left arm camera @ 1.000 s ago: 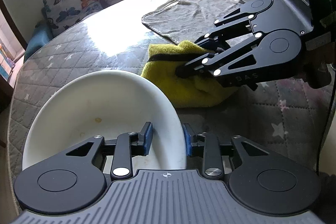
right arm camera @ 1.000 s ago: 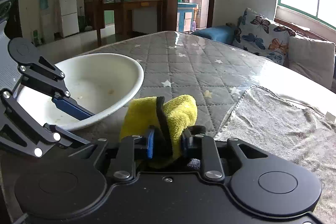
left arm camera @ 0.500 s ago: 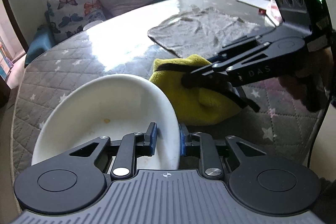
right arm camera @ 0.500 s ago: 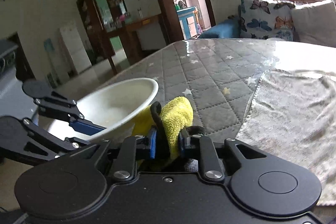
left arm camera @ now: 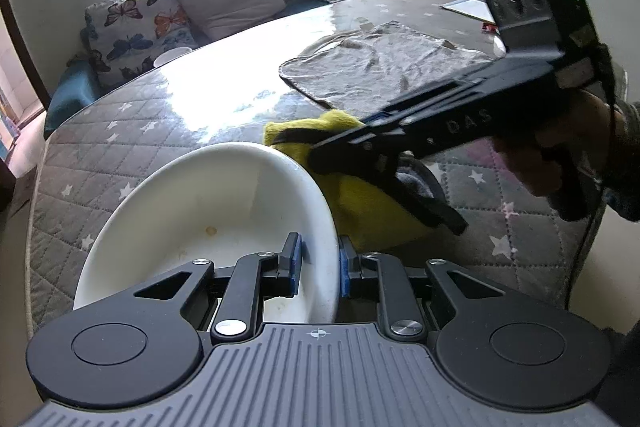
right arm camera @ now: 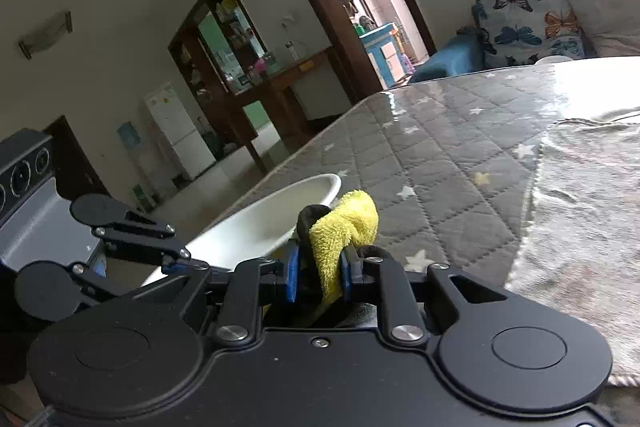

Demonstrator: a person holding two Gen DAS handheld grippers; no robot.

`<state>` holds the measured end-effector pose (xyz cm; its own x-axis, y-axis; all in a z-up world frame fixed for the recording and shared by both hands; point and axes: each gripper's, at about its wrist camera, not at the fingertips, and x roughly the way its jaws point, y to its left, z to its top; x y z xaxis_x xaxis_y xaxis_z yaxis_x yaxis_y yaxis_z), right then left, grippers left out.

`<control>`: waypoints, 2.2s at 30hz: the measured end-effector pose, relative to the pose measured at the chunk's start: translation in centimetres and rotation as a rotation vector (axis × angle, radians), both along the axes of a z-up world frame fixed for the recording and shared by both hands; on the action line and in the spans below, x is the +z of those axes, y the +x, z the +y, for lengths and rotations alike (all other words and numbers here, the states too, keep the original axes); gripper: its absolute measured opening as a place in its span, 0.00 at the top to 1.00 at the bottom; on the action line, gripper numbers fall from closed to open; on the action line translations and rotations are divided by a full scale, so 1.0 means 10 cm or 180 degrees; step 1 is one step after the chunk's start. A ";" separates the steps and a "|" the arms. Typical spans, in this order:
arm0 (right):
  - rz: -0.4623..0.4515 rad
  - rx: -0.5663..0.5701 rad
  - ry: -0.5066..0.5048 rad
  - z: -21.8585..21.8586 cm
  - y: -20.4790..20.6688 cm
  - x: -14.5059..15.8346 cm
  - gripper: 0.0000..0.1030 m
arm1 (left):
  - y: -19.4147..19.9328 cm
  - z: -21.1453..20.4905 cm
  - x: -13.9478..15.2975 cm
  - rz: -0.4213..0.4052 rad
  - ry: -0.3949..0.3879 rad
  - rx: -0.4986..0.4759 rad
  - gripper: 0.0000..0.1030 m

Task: Clean bowl
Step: 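Wipe the bowl's inner wall near the rim with the sponge in the right tool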

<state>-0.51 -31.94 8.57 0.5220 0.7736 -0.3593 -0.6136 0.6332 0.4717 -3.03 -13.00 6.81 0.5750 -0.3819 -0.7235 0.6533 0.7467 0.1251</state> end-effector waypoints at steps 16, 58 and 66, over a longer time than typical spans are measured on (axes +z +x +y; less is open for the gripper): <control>-0.0012 0.0066 -0.0086 0.13 0.20 0.02 0.79 | -0.23 0.08 -0.18 0.0028 0.0234 -0.0224 0.81; -0.0454 0.0377 -0.1191 0.70 0.18 -0.17 0.79 | -0.40 0.16 -0.42 -0.0102 0.0584 -0.0722 0.76; -0.0647 0.0359 -0.1570 0.77 0.09 -0.07 0.84 | -0.40 0.11 -0.45 -0.0205 0.0615 -0.0892 0.76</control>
<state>0.38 -24.22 7.91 0.5422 0.5940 -0.5943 -0.7384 0.6744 0.0003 -7.03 -11.90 2.27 0.5140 -0.3909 -0.7635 0.8158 0.4978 0.2944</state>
